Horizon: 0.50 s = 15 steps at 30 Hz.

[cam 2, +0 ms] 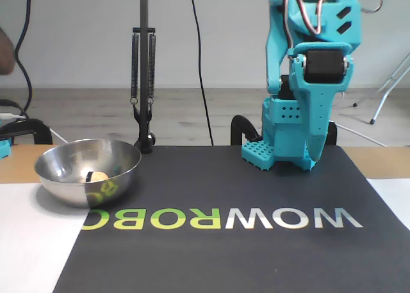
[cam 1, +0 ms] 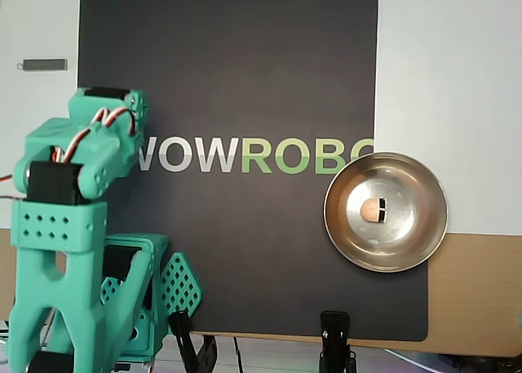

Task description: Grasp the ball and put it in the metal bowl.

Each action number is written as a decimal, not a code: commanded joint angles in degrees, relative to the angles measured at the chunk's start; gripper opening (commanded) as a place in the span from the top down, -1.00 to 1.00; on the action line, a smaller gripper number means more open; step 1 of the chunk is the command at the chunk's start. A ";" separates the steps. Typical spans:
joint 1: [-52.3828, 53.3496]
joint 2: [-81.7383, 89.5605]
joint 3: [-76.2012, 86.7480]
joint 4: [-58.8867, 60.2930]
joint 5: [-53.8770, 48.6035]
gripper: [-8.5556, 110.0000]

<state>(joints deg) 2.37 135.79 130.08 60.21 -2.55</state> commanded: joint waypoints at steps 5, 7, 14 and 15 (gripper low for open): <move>-1.41 16.52 11.25 -3.96 0.18 0.86; -1.58 21.36 14.94 -4.92 0.18 0.86; -1.58 39.37 29.00 -10.72 0.18 0.86; -1.58 42.01 31.03 -11.51 0.09 0.86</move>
<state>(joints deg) 0.97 171.74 157.59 50.54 -2.55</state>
